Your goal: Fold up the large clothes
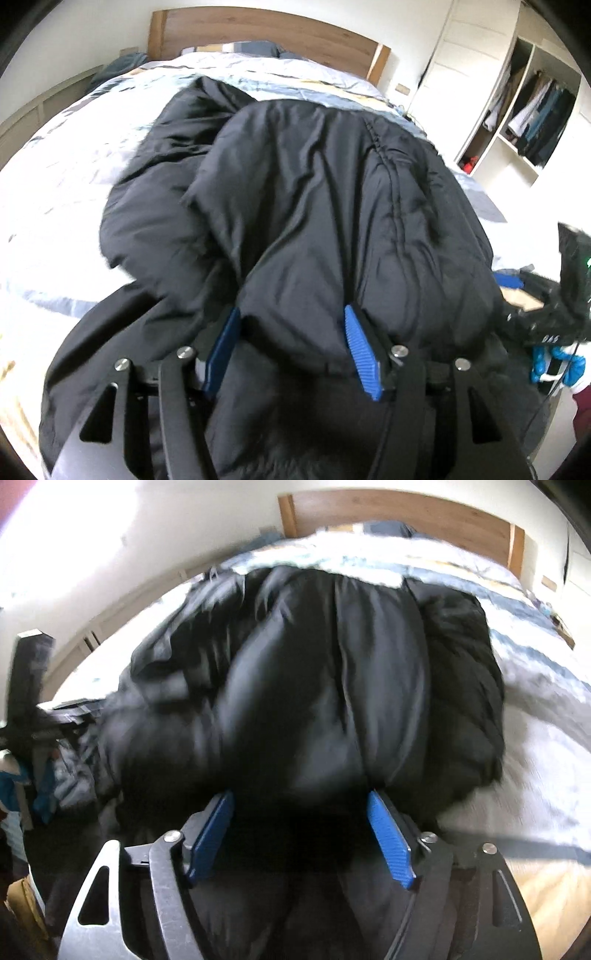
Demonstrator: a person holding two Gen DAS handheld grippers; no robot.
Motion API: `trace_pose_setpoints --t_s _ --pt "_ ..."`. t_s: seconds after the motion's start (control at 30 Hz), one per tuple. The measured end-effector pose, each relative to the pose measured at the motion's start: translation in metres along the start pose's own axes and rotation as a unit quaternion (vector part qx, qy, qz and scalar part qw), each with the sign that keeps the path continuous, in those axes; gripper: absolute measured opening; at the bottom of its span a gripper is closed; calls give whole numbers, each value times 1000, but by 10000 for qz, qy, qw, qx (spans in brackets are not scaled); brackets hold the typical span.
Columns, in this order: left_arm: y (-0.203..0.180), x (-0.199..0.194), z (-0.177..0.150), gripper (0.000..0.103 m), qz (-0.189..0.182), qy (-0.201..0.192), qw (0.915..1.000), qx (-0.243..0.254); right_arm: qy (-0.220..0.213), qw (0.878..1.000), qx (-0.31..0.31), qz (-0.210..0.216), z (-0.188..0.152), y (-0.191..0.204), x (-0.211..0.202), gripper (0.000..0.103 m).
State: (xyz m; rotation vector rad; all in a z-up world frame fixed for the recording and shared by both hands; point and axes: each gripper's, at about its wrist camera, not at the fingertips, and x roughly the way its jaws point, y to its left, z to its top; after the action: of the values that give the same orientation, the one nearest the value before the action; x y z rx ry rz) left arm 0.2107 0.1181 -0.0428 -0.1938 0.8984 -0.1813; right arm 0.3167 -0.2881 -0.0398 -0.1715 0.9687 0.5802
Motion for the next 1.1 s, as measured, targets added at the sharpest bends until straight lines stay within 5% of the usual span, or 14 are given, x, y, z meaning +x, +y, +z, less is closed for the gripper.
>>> trace_pose_setpoints --t_s 0.3,0.6,0.83,1.1 --pt "21 -79 -43 56 199 -174 9994 -219 -573 9950 804 -154 -67 -16 -82 76" --pt "89 -158 -122 67 900 -224 9933 -688 -821 9816 1621 -595 -156 -36 -157 96" --pt "156 -206 -173 67 985 -314 9825 -1552 -850 9649 2392 -672 -223 -59 -181 102" --pt "196 -243 -194 67 1042 -571 9690 -2167 -992 9556 2715 -579 -242 -61 -193 102"
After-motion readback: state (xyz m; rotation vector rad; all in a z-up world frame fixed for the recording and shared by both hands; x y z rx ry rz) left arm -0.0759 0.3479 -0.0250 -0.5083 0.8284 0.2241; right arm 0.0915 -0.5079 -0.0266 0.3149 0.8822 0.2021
